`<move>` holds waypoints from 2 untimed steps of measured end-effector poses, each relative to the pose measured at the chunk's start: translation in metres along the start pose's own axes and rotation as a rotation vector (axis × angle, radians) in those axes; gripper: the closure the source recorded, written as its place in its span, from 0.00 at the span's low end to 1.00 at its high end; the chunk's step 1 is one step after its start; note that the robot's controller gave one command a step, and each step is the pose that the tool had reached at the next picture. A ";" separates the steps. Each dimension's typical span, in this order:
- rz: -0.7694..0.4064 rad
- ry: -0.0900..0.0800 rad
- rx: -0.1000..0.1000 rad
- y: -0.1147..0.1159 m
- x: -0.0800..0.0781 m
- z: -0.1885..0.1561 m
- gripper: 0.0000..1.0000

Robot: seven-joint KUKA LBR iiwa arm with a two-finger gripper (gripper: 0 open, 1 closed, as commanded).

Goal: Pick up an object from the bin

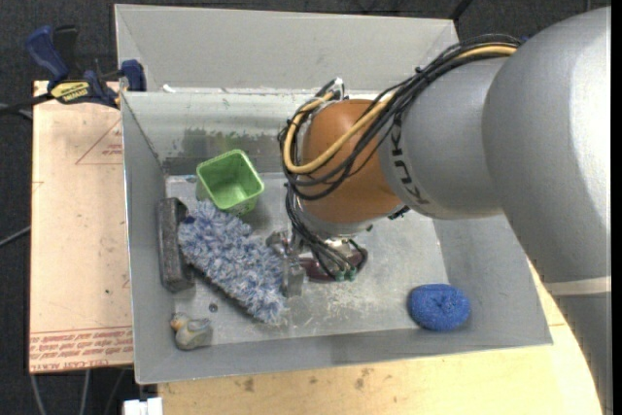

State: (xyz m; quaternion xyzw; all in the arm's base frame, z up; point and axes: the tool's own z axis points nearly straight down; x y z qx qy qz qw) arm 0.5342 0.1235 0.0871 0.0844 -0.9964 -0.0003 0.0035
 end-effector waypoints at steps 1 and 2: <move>0.000 -0.005 0.000 0.000 -0.001 -0.018 1.00; 0.000 -0.010 0.000 0.000 -0.002 -0.029 1.00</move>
Offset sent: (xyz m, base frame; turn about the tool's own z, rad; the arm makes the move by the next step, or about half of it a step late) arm 0.0000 -0.0001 0.0265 0.0000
